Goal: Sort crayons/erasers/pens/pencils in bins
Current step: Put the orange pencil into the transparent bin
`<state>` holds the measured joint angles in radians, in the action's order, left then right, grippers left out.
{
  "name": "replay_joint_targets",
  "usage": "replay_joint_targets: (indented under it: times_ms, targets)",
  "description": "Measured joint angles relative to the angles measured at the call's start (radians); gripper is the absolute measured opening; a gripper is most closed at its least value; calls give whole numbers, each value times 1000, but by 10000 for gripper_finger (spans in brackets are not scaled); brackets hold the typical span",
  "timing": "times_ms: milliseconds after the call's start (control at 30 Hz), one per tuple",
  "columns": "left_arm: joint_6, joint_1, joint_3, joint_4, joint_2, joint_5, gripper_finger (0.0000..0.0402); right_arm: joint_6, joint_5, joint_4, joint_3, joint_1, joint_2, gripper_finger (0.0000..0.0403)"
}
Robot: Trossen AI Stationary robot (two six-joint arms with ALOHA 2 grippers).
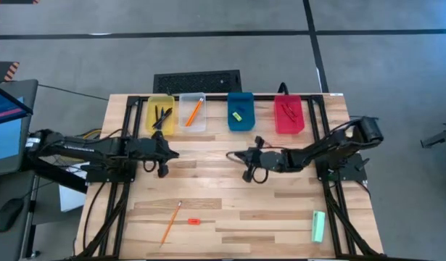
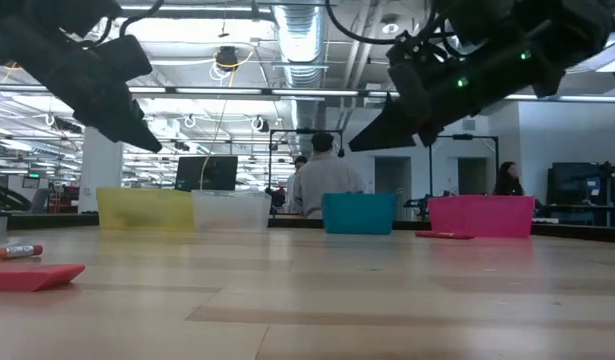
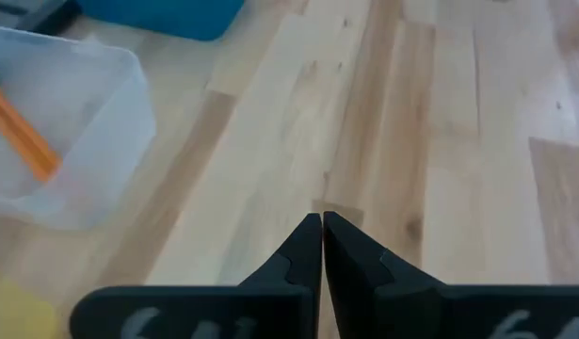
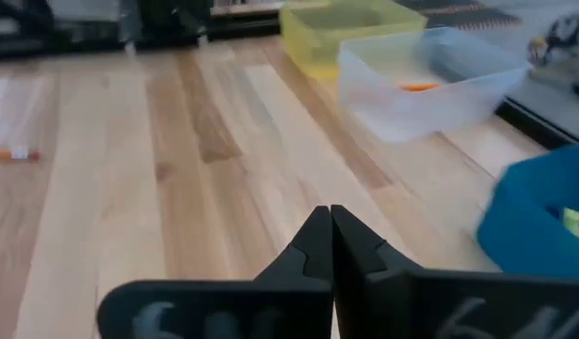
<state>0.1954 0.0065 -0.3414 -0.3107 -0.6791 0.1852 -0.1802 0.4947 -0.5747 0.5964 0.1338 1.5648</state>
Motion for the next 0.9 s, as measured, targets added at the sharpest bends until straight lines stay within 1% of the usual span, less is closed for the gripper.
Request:
replay_joint_targets:
  times_ms: [100, 233, 300, 400, 567, 633, 700, 900]
  targets:
    - [60, -45, -23, 0, -67, 5, 6, 54, -12, -77, -1, 12, 54, 3]
    - [130, -102, -75, -39, -158, 8, 6, 58, -78, -159, 0, 10, 107, 4]
    - [165, -132, -115, -98, -202, 12, 6, 68, -100, -187, 0, 10, 130, 5]
    - [243, -184, -191, -189, -269, 39, 6, 80, -103, -223, 0, 25, 163, 3]
    - [425, -286, -313, -357, -397, 44, 6, 51, -103, -282, 0, 60, 203, 6]
    - [503, -331, -355, -415, -453, 29, 6, 54, -103, -306, 0, 73, 209, 7]
    - [570, -375, -397, -465, -517, -18, 6, 56, -103, -317, 0, 83, 208, 5]
    - [771, -497, -497, -493, -717, -73, 8, 59, -103, -328, 0, 91, 208, 4]
